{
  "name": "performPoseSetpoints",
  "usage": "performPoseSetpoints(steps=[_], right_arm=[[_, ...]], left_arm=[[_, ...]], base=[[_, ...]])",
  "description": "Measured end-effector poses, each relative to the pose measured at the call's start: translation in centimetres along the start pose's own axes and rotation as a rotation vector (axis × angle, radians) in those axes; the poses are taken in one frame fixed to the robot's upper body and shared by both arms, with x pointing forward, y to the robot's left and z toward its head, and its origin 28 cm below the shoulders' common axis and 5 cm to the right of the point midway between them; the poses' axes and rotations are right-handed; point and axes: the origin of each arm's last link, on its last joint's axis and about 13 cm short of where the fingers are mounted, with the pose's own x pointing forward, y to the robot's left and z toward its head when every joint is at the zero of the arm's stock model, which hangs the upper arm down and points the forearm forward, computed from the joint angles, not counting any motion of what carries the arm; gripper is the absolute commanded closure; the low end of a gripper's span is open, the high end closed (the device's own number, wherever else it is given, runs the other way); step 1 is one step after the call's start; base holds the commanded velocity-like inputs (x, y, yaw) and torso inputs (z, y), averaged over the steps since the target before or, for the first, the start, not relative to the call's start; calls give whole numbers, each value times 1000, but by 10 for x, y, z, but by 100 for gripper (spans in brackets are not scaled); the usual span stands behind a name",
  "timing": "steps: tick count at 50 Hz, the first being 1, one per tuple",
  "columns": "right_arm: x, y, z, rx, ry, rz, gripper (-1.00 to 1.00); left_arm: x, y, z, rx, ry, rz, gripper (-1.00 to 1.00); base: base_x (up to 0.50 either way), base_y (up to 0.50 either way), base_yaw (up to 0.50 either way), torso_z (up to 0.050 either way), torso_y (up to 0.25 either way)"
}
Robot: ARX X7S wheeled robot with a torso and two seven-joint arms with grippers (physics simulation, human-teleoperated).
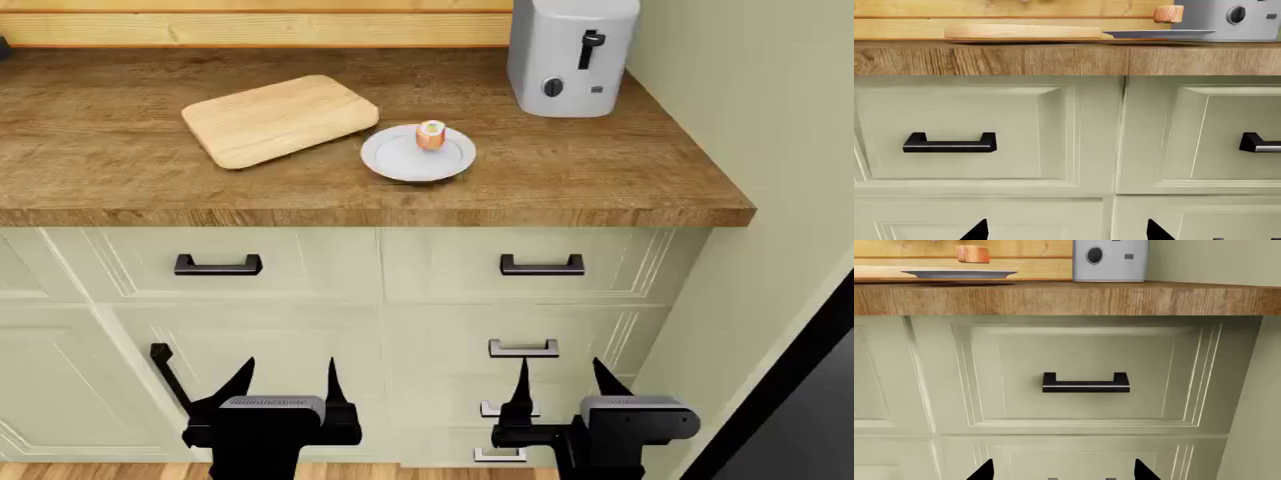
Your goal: Pick the sushi from the plate and place it on the cutting board. Then pick the condiment bottle from the cabinet and place it next to the cutting board.
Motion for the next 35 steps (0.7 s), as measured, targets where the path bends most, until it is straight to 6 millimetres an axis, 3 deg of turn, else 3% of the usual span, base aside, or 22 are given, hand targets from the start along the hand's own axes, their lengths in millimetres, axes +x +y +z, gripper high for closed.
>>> performPoseSetpoints(steps=[7, 15, 29, 35], right_arm=[[0, 2, 1, 10, -1, 8, -100], [-1, 3, 13, 34, -21, 14, -100], [14, 3, 125, 88, -274, 29, -100], [8, 7, 156, 95, -346, 66, -100]], left_arm=[[-3, 2, 1, -9, -12, 6, -100], [-7, 7, 13, -46, -49, 12, -100], [20, 17, 106, -89, -279, 78, -100], [22, 20, 138, -69, -378, 103, -100]], base=[[0, 0, 0, 0, 0], [0, 0, 0, 48, 0], [0, 0, 0, 50, 0], [0, 10, 0, 50, 0]])
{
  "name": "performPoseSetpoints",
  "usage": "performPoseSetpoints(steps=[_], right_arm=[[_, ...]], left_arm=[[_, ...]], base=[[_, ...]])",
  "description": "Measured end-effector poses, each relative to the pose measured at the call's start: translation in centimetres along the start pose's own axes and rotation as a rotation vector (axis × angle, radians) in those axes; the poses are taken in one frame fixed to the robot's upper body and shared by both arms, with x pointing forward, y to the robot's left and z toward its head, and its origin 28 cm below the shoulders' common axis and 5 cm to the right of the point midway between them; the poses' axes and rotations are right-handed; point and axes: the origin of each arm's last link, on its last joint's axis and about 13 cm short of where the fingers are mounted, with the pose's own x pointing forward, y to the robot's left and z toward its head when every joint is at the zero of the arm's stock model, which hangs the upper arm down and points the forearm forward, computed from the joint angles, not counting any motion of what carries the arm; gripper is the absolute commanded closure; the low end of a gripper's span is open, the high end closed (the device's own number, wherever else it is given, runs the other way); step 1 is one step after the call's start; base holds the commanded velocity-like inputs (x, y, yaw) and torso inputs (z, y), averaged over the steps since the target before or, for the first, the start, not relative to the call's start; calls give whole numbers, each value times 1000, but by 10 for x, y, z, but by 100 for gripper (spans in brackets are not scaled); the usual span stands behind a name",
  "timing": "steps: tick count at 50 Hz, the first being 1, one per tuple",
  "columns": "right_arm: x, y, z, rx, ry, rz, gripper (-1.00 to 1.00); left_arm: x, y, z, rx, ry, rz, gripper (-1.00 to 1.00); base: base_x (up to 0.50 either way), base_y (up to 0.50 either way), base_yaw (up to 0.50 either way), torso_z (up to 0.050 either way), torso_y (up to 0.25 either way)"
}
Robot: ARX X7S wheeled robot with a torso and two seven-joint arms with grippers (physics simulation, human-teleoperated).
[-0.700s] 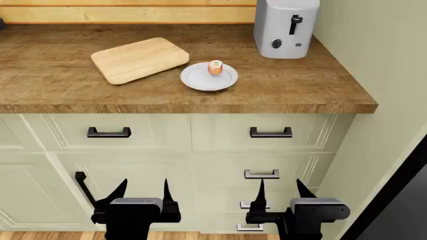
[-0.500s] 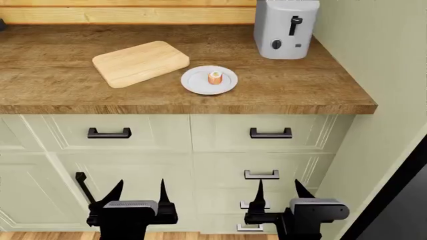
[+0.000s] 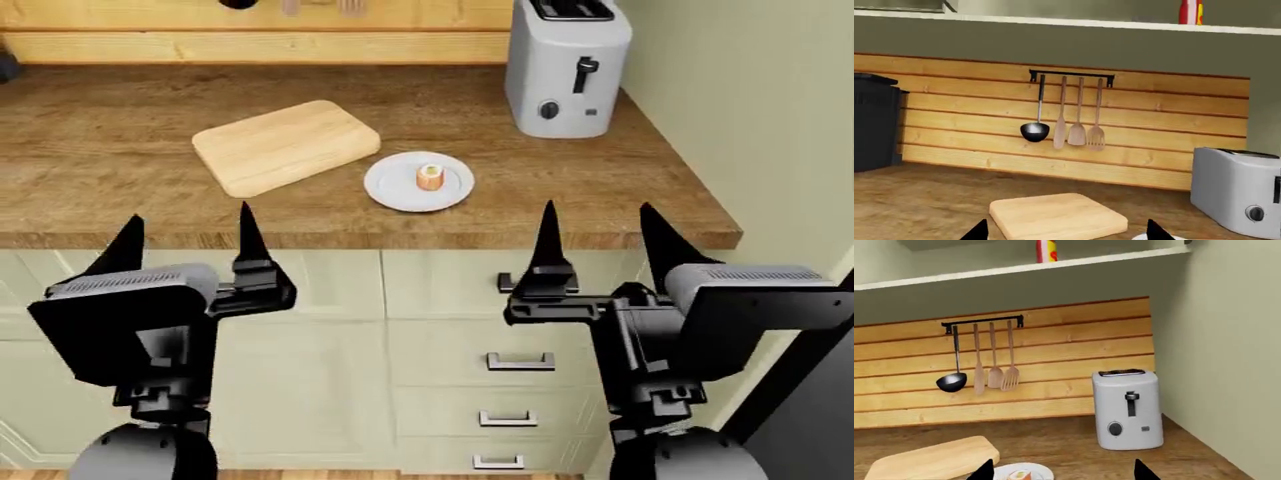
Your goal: Pick the sushi from the plate and place it on the cutting board. Then pick the condiment bottle from the cabinet and place it next to the cutting board.
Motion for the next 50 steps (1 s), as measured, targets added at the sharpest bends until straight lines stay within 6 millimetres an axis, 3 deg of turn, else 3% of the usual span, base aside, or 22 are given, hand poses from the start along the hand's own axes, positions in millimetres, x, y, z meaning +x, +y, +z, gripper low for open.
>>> performPoseSetpoints(steps=[7, 19, 31, 50], right_arm=[[-1, 6, 18, -14, -21, 36, -100], [-6, 11, 30, -33, -35, 62, -100], [-10, 13, 37, -55, -58, 76, -100], [-14, 14, 41, -107, -94, 80, -100]], left_arm=[[3, 1, 20, 30, -58, 10, -100], [2, 3, 39, 70, -112, 29, -100], [0, 3, 46, 111, -142, 45, -100], [-2, 0, 48, 138, -151, 32, -100]], base=[[204, 492, 0, 13, 0], [241, 492, 0, 0, 0], [356, 409, 0, 0, 0], [498, 187, 0, 0, 0]])
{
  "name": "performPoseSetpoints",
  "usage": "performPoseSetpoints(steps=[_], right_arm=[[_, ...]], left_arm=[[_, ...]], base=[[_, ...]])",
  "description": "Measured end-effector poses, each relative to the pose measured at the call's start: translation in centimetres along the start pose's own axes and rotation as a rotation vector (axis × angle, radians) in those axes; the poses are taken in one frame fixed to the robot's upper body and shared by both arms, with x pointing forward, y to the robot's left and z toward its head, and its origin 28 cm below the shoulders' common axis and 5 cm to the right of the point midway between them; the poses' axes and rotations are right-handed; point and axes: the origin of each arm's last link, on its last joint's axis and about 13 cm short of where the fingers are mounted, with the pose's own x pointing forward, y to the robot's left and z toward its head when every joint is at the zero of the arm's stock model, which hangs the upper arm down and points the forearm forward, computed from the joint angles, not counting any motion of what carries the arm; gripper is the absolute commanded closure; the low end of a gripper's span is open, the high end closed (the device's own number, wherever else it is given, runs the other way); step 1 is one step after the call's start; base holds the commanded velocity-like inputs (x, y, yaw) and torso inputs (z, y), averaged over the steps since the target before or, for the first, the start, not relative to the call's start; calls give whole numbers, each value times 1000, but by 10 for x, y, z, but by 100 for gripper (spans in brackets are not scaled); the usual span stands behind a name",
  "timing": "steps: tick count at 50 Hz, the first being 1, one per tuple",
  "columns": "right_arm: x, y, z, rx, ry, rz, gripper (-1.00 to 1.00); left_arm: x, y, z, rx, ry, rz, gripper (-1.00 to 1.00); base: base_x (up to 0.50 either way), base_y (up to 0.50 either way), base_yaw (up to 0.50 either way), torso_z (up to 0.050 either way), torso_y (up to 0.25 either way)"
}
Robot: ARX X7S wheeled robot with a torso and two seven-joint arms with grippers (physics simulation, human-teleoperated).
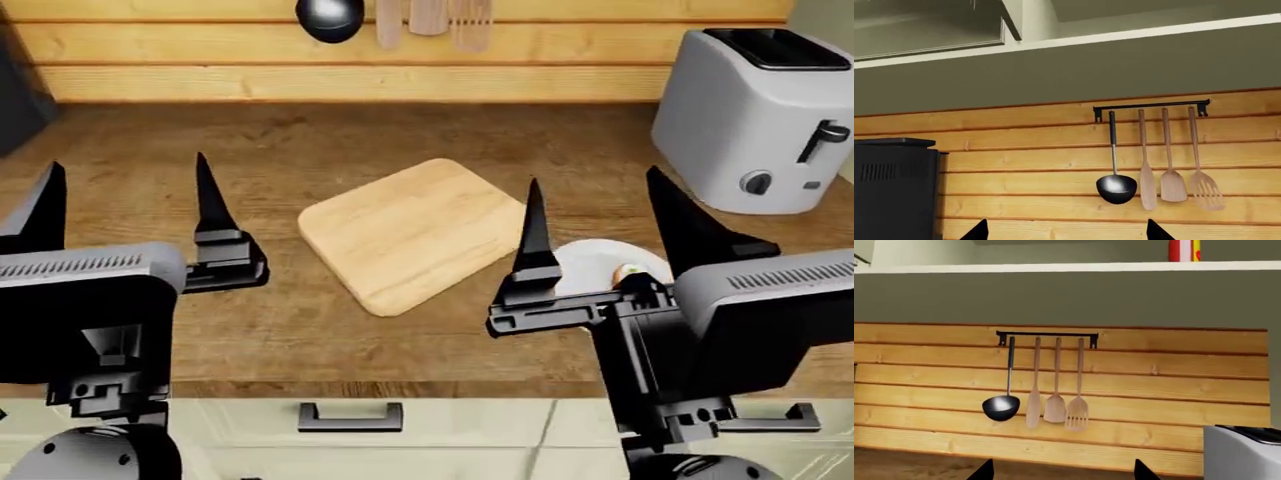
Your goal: Pick the sushi from the plate and place it on the cutting board. Then pick the condiment bottle from the cabinet and place it next to the cutting board.
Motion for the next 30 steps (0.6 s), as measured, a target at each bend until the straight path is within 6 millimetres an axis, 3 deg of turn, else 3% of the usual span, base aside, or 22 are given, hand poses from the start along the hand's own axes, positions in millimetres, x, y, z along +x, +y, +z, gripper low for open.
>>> performPoseSetpoints(steps=[5, 18, 30], right_arm=[[-1, 0, 1, -5, -2, -4, -100], [-3, -6, 19, 20, 30, -47, -100], [-23, -36, 39, -5, 264, -78, -100]], left_arm=[[0, 0, 0, 4, 1, -1, -100], [0, -1, 0, 10, 2, -8, -100], [-1, -3, -1, 16, 4, -17, -100]], base=[[500, 270, 0, 0, 0], [0, 0, 0, 0, 1], [0, 0, 0, 0, 0]])
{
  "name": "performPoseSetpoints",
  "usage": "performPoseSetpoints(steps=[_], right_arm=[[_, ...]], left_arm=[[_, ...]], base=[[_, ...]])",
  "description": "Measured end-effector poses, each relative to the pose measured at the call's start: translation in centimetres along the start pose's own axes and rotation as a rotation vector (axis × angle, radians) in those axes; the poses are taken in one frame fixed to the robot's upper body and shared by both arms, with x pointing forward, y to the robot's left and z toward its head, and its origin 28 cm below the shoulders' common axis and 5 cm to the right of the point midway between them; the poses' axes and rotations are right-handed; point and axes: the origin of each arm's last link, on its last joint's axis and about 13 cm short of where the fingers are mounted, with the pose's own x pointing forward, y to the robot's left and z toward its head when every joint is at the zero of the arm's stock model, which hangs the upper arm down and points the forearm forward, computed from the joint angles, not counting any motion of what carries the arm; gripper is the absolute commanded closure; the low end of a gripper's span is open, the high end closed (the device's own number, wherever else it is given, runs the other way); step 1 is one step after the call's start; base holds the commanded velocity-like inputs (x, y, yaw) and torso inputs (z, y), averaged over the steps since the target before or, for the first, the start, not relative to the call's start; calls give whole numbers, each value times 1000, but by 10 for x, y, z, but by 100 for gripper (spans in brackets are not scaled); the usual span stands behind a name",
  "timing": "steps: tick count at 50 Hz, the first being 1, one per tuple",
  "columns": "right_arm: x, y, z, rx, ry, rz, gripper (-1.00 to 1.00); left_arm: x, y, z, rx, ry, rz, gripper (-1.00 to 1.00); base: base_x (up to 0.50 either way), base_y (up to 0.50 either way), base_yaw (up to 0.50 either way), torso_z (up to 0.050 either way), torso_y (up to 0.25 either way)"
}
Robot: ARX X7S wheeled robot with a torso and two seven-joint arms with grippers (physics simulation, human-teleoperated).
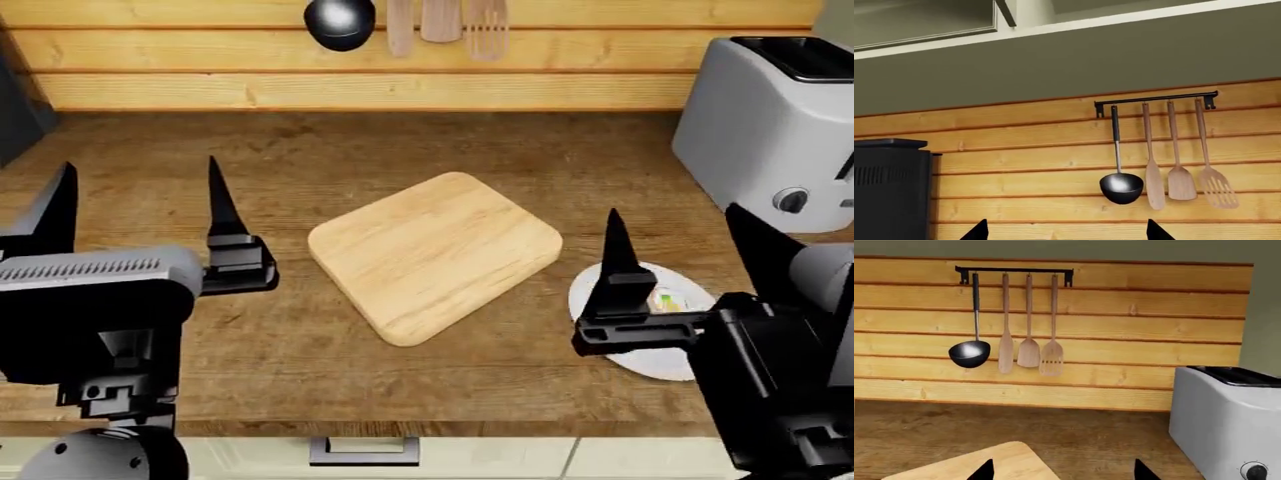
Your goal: Pick the sushi from the plate and place it on the cutting board. Then pick the condiment bottle from the cabinet and place it next to the cutting board.
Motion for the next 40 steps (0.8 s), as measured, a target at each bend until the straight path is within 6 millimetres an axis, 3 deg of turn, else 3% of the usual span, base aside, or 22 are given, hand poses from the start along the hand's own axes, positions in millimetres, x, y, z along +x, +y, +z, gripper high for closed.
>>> performPoseSetpoints(steps=[15, 40], right_arm=[[-10, -35, 6, -20, 303, -66, -100], [16, -54, -10, -44, 546, -92, -100]], left_arm=[[-1, -1, -1, 8, 3, -4, -100], [-2, -4, -3, 15, 6, -18, -100]], base=[[0, 0, 0, 0, 0], [0, 0, 0, 0, 0]])
